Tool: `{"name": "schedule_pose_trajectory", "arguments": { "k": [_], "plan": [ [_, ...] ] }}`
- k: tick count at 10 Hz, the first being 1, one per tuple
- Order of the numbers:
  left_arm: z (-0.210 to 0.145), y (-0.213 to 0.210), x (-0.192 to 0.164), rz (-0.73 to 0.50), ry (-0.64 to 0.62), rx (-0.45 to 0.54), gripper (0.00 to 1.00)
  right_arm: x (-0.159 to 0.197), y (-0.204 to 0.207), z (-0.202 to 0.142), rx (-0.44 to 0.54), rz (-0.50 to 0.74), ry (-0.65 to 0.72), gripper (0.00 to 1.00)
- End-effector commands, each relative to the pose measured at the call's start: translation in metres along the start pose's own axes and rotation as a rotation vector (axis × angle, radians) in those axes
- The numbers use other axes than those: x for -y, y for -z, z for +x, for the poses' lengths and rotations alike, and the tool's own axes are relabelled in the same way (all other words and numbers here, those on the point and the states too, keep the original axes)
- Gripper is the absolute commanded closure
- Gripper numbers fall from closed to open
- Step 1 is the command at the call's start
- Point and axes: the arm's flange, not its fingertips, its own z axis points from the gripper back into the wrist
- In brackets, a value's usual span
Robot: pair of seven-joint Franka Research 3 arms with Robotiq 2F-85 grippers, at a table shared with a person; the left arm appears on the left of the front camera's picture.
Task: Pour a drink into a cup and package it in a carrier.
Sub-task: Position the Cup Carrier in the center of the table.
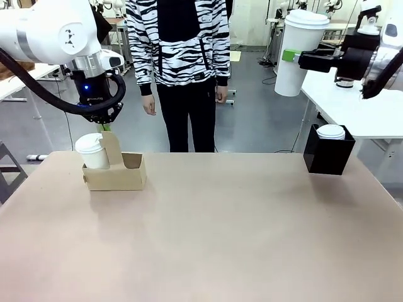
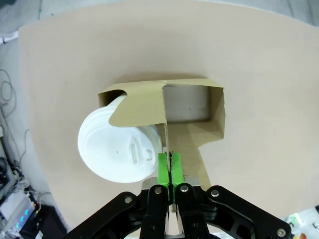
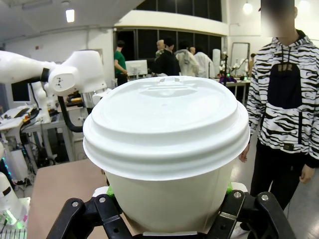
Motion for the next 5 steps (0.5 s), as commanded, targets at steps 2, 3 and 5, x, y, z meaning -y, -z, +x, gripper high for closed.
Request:
{"name": "schedule_pose_trajectory", "arguments": {
  "k": [2, 3, 5],
  "plan": [
    [-0.027, -0.071, 0.03, 0.031, -0.044, 0.017, 0.98, 0.001, 0.003, 0.004, 0.002, -0.015, -0.015, 0.2],
    [-0.039, -0.097, 0.051, 0.034, -0.042, 0.028, 0.98, 0.001, 0.003, 0.004, 0.002, -0.015, -0.015, 0.2],
    [-0.07, -0.137, 0.106, 0.055, -0.023, 0.051, 0.98, 0.001, 0.003, 0.004, 0.002, -0.015, -0.015, 0.2]
  ]
}}
